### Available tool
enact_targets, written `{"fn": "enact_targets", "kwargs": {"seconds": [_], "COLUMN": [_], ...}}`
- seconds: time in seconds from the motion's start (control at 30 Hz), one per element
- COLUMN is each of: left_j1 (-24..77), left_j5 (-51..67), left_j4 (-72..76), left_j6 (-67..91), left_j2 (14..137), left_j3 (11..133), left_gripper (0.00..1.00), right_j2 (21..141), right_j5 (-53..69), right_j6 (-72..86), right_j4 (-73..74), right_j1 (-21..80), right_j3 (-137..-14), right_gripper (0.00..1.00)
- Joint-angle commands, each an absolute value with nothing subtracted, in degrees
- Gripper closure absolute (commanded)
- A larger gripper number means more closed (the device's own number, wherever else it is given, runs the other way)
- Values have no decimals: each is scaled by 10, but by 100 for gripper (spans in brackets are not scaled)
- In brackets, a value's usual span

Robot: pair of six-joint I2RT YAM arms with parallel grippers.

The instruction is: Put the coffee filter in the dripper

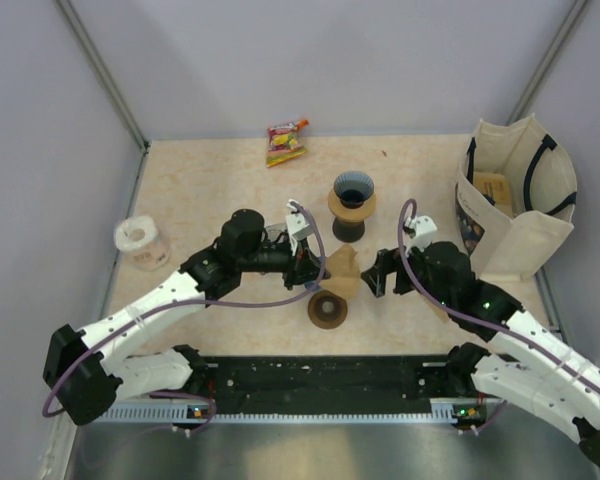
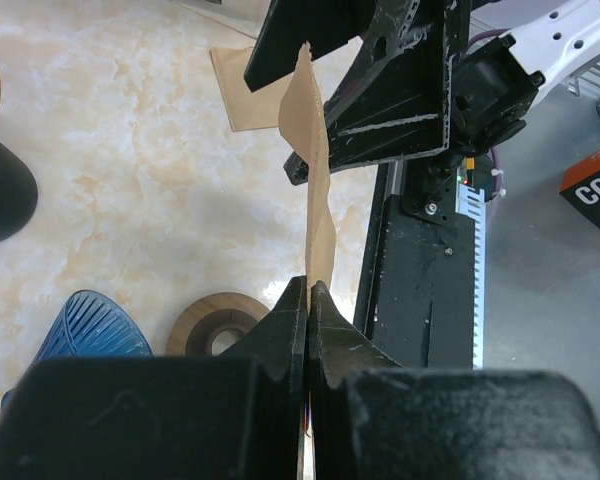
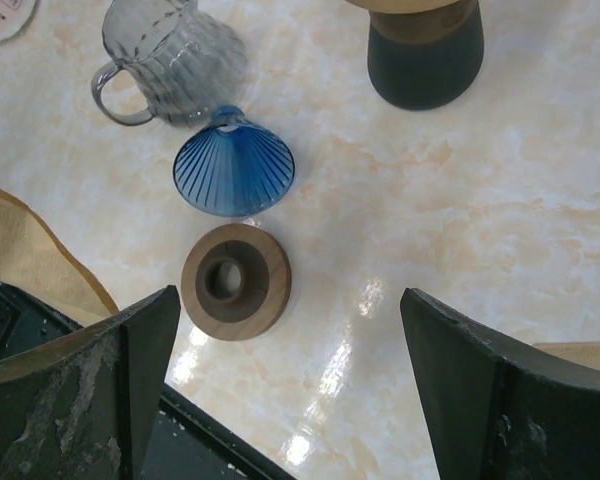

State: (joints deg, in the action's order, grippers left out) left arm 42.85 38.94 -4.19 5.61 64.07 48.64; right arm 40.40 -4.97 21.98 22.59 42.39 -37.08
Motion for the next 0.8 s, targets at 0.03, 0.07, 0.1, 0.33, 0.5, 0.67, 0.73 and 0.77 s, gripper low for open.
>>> {"fn": "enact_targets", "kwargs": {"seconds": [0.03, 0.07, 0.1, 0.33, 0.5, 0.67, 0.73, 0.77], "left_j1": [429, 430, 431, 430, 429, 430, 430, 430], "left_j5": [381, 377, 375, 369, 365, 362, 362, 363], "left_j4": [-29, -32, -33, -35, -35, -32, -32, -32], "left_j6": [46, 46, 46, 48, 52, 55, 56, 56], "left_j2": [624, 624, 625, 622, 625, 628, 630, 630], "left_j3": [503, 503, 503, 503, 501, 501, 501, 501], "left_gripper": [100, 100, 100, 100, 100, 100, 100, 100], "right_j2": [388, 383, 381, 381, 388, 389, 391, 393], "right_j5": [-2, -3, 13, 41, 50, 76, 87, 91], "right_j6": [201, 201, 201, 198, 196, 194, 195, 196], "right_j4": [199, 196, 197, 191, 181, 164, 150, 144], "right_j1": [430, 430, 430, 430, 430, 430, 430, 430], "right_j3": [-374, -374, -375, -379, -383, -383, -382, -380], "right_gripper": [8, 8, 8, 8, 8, 8, 8, 8]}}
